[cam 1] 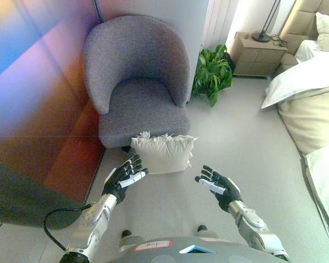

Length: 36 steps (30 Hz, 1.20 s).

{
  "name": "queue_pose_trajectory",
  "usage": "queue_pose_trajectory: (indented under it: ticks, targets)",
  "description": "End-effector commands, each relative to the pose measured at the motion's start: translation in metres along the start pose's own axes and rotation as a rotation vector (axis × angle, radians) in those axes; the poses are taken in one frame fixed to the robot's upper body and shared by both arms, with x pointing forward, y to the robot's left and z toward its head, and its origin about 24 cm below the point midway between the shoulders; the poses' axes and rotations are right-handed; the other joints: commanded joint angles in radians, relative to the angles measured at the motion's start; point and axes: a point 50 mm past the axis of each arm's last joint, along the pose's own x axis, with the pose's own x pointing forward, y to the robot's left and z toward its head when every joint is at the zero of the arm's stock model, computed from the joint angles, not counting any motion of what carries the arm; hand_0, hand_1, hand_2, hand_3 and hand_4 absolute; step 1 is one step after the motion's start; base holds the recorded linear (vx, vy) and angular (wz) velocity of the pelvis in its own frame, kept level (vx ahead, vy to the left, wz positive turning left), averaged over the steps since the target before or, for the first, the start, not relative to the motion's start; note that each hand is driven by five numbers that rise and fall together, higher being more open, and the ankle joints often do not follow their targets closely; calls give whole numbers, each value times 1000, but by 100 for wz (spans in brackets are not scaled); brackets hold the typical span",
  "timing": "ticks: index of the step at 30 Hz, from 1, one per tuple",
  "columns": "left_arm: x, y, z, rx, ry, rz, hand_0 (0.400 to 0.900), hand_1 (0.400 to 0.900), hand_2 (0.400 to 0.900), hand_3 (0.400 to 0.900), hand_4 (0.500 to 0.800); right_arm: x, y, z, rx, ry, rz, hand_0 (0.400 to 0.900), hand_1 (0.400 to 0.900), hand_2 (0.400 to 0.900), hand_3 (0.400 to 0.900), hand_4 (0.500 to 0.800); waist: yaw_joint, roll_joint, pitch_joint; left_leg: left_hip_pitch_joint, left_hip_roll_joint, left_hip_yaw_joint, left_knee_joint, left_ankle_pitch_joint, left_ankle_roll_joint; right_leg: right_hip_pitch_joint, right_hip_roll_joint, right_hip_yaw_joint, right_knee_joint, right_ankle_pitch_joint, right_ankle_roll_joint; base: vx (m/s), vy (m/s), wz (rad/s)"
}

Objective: Pick up the pillow and put it on the sofa.

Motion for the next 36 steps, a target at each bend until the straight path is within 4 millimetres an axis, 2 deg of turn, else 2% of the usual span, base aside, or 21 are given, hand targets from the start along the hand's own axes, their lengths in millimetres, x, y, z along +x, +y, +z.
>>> queue_pose_trajectory:
  ticks: [1,11,24,31,35,36]
  targets:
    - [18,-4,51,29,-231,-60,900,900,900,900,800,12,14,59,-5,-278,36,900,900,900,900,800,10,-22,31,47,-97,-5,5,-106,104,8,21,-61,5,-1,-26,0,0,0]
    - [15,-3,53,55,-237,-89,900,900,900,900,800,13,15,54,-5,-231,36,900,900,900,900,800,11,-19,23,38,-96,-4,4,-97,103,5,27,-56,3,-2,-30,5,-3,-1]
    - [14,-1,52,71,-223,-76,900,900,900,900,800,14,14,51,21,-204,40,900,900,900,900,800,17,-22,38,32,-73,1,30,-91,93,11,37,-55,7,-16,-46,18,-45,-1]
    - [15,-3,53,64,-228,-78,900,900,900,900,800,16,12,55,23,-213,38,900,900,900,900,800,11,-20,57,-17,-34,-22,86,-70,72,-13,66,-34,26,-35,-78,26,-112,-1]
    - [16,-4,56,53,-247,-85,900,900,900,900,800,17,9,60,1,-216,45,900,900,900,900,800,8,-25,85,-84,5,-44,282,-54,58,-39,77,-16,57,-55,-116,45,-123,-6]
    - [16,-6,55,48,-250,-98,900,900,900,900,800,17,7,61,-8,-214,42,900,900,900,900,800,6,-28,95,-124,18,-52,397,-34,51,-51,81,-16,70,-60,-135,53,-106,-9]
